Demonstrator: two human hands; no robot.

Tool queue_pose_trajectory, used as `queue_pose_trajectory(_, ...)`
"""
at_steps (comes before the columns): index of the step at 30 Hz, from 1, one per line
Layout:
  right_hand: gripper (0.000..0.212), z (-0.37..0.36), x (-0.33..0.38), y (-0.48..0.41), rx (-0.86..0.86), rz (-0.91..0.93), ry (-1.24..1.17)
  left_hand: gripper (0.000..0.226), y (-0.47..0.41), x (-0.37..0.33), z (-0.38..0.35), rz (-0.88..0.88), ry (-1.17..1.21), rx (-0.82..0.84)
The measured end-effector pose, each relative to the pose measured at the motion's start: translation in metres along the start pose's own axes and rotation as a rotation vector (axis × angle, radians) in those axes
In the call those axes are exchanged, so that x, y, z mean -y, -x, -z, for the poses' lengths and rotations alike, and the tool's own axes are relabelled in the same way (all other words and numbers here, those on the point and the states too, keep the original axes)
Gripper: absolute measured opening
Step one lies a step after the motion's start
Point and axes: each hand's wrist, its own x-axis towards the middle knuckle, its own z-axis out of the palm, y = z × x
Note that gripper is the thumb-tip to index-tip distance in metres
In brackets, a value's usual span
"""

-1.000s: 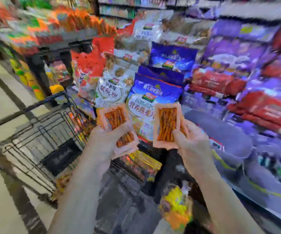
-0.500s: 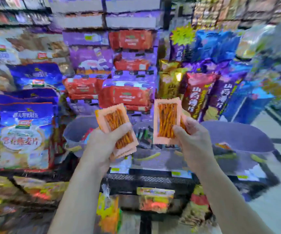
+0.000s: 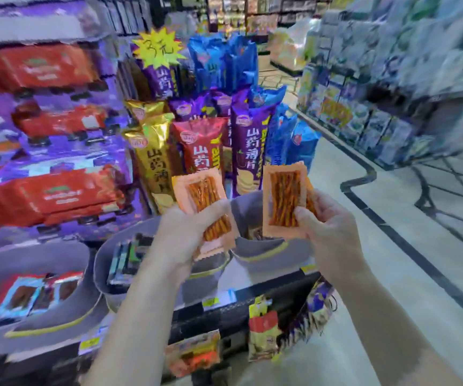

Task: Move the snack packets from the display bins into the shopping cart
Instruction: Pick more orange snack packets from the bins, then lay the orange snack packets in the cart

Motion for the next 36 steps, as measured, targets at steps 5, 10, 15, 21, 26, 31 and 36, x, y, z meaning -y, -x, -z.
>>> queue_pose_trajectory(5, 0.025, 0.01, -0.014, -0.035, -0.066, -0.041, 0.058, 0.036, -0.039, -0.004, -0.027, 0.071, 0.039, 0.102)
queue_pose_trajectory(10, 0.034, 0.015, -0.033, -0.071, -0.108, -0.111, 0.078, 0.029, -0.092, 0.007, -0.042, 0.129, -0.075, 0.13)
queue_pose_trajectory(15, 0.024, 0.02, -0.068, -0.097, -0.12, -0.271, 0.061, 0.036, -0.14, 0.042, -0.053, 0.247, -0.171, 0.264)
queue_pose_trajectory(21, 0.02, 0.035, -0.115, -0.123, -0.119, -0.513, 0.159, 0.022, -0.167, 0.093, -0.075, 0.439, -0.26, 0.324)
queue_pose_trajectory(26, 0.021, 0.045, -0.146, -0.157, 0.012, -0.706, 0.14, 0.014, -0.188, 0.121, -0.1, 0.572, -0.346, 0.364)
queue_pose_trajectory(31, 0.019, 0.05, -0.173, -0.183, 0.16, -0.823, 0.305, 0.029, -0.205, 0.146, -0.112, 0.658, -0.593, 0.341)
queue_pose_trajectory(36, 0.027, 0.049, -0.193, -0.198, 0.362, -0.87, 0.484, 0.06, -0.209, 0.168, -0.111, 0.777, -0.774, 0.293)
